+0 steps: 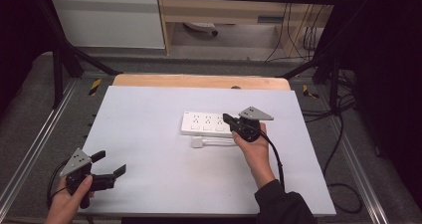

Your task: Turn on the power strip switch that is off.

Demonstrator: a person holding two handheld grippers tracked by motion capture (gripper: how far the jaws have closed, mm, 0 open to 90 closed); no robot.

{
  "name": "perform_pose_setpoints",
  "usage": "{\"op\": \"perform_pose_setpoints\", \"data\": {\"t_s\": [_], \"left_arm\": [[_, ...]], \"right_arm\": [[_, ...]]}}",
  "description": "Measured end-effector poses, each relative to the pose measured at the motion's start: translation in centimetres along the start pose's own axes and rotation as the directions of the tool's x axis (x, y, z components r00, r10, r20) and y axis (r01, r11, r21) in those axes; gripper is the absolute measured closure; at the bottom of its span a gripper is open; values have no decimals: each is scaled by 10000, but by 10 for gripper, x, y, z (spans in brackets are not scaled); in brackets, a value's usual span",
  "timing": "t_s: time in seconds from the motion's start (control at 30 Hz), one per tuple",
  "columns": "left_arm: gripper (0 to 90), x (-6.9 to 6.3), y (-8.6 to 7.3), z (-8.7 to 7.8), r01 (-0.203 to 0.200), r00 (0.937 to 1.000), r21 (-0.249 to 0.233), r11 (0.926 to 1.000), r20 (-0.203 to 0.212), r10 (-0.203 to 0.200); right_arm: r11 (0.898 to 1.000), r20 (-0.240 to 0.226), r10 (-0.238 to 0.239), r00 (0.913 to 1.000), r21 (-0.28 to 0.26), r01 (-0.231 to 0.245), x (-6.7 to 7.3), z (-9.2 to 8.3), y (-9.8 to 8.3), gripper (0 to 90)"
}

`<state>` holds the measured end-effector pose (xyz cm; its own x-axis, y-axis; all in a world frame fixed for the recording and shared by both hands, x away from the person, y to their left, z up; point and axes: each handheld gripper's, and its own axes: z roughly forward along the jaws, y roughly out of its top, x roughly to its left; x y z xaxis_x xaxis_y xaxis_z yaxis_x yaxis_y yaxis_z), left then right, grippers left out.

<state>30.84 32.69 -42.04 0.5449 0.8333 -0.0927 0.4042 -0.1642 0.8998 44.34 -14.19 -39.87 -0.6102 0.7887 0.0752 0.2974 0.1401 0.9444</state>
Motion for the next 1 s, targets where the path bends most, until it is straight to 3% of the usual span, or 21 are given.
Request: {"op": "perform_pose_setpoints", "data": {"t_s": [0.33, 0.57, 0.77, 1.0], "left_arm": [[51, 0, 0, 0, 5, 10000, -16, 10000, 34, -5], [51, 0, 0, 0, -55, 10000, 9, 10000, 54, 55], [51, 0, 0, 0, -24, 10000, 0, 10000, 52, 24], [51, 0, 0, 0, 21, 10000, -3, 10000, 50, -21]], "right_arm": [[9999, 95, 49, 9999, -118, -48, -2, -7, 5, 900], [9997, 148, -91, 9998, -215, 94, -1, -14, 12, 850], [9997, 161, -113, 9998, -205, 117, -3, -20, 16, 766], [9998, 289, -191, 9994, -35, 192, -3, -26, 22, 599]]}}
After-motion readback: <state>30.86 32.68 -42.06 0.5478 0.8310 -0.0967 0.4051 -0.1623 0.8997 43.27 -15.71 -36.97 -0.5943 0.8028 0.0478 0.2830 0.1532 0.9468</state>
